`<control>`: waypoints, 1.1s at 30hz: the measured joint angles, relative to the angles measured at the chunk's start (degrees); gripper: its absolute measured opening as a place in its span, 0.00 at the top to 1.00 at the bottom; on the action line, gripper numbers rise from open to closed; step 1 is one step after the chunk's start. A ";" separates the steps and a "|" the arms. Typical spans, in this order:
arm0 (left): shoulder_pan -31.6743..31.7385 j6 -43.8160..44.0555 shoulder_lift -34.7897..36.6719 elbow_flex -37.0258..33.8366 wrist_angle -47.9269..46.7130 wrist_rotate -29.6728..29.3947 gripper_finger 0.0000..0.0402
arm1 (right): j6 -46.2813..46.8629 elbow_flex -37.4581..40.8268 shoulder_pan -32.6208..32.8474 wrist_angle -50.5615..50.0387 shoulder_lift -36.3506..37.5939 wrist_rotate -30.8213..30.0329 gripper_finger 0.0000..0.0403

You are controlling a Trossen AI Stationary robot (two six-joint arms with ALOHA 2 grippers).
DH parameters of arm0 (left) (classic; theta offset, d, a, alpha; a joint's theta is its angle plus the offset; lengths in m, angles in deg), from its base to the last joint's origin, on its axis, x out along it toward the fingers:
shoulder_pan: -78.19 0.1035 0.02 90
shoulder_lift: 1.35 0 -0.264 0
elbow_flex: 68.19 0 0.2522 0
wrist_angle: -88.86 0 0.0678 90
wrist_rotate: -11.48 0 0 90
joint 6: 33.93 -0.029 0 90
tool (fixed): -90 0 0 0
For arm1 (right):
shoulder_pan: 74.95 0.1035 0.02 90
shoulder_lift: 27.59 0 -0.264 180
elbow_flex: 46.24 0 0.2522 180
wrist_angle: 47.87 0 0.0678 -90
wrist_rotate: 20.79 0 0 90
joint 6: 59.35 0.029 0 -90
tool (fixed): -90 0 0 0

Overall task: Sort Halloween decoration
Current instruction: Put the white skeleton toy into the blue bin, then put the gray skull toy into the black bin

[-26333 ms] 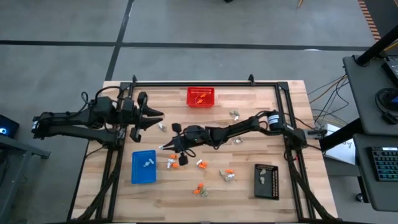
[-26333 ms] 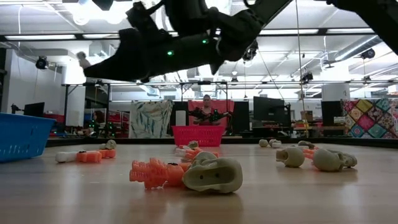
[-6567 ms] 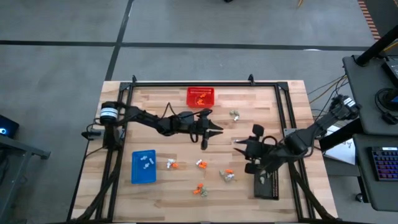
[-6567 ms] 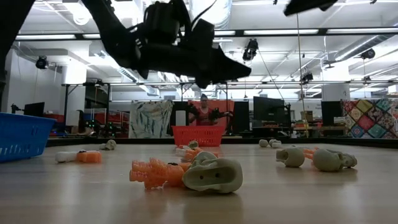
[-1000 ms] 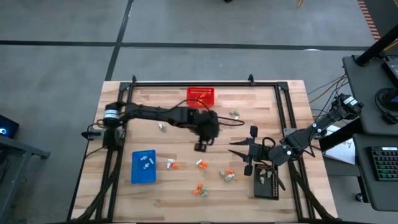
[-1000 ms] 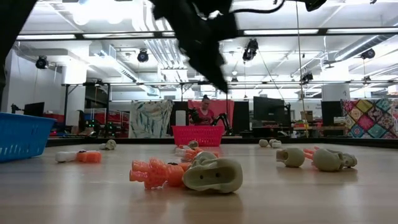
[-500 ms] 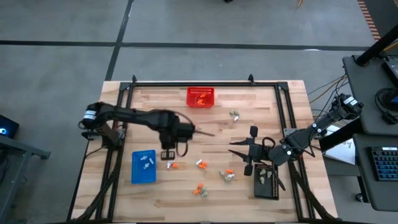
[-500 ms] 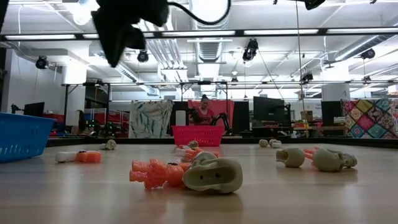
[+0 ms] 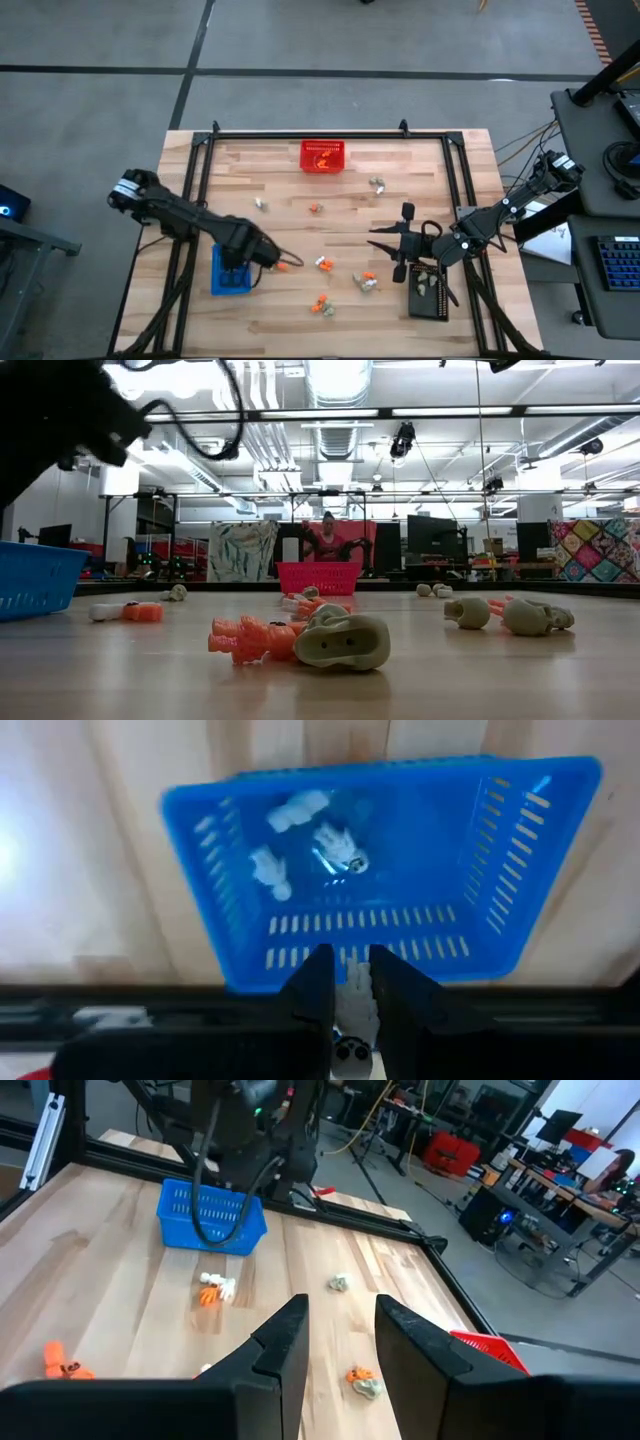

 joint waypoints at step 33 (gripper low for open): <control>-4.62 6.48 4.04 -7.83 10.54 -2.05 0.65 | 0.54 -0.02 0.00 0.09 0.00 0.02 0.73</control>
